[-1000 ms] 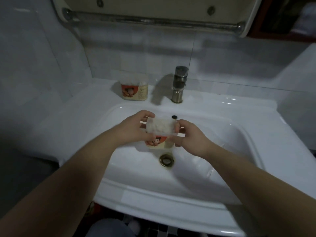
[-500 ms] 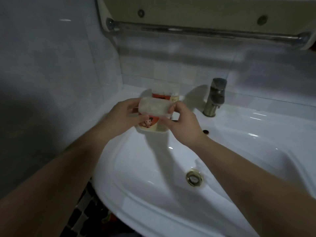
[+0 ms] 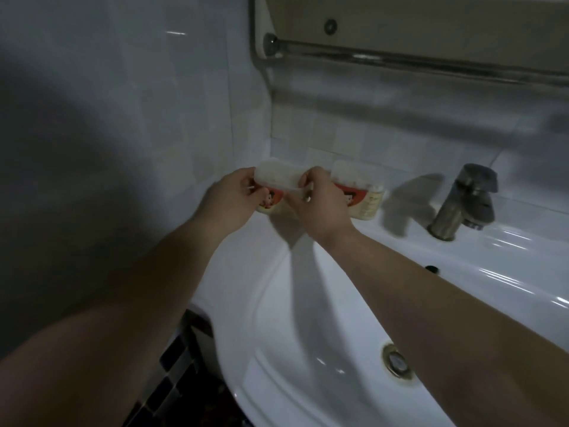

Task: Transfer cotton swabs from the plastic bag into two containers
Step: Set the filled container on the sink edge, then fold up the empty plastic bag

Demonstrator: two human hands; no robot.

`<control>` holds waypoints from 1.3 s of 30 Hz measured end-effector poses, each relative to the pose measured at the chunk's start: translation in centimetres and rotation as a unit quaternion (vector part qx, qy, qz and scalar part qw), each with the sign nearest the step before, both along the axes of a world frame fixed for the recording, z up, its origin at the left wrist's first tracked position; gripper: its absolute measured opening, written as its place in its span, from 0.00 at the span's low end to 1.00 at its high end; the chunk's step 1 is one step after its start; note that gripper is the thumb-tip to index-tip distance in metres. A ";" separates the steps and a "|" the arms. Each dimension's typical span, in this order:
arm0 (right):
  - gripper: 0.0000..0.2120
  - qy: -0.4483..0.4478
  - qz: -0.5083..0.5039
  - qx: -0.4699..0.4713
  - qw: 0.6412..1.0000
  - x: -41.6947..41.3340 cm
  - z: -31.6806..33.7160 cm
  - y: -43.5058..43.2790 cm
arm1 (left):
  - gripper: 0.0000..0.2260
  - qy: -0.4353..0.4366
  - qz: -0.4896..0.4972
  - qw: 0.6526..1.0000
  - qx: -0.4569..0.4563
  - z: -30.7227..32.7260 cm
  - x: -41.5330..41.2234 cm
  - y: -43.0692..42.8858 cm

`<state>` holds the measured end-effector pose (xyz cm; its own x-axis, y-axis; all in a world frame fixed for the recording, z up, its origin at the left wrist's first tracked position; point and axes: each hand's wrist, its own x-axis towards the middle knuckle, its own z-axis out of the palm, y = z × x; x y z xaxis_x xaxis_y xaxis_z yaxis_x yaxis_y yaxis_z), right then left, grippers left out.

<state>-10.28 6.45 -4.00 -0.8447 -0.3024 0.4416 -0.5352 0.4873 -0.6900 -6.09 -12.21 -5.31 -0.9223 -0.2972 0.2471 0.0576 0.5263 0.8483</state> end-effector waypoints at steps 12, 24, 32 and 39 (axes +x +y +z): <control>0.21 -0.004 -0.001 0.056 0.998 4.5 0.5 6.0 | 0.16 -0.024 0.104 0.994 -0.015 0.2 4.0 3.4; 0.10 -0.023 -0.060 0.282 0.957 12.3 -0.3 20.1 | 0.10 -0.108 -0.073 0.989 0.068 -1.1 7.3 18.3; 0.15 -0.086 -0.158 0.348 0.920 14.0 -2.9 27.2 | 0.13 -0.178 -0.150 0.972 0.013 -1.6 9.0 25.9; 0.28 -0.215 -0.232 0.428 0.847 14.6 -5.6 29.7 | 0.11 -0.245 -0.148 0.957 -0.039 -4.0 10.8 26.4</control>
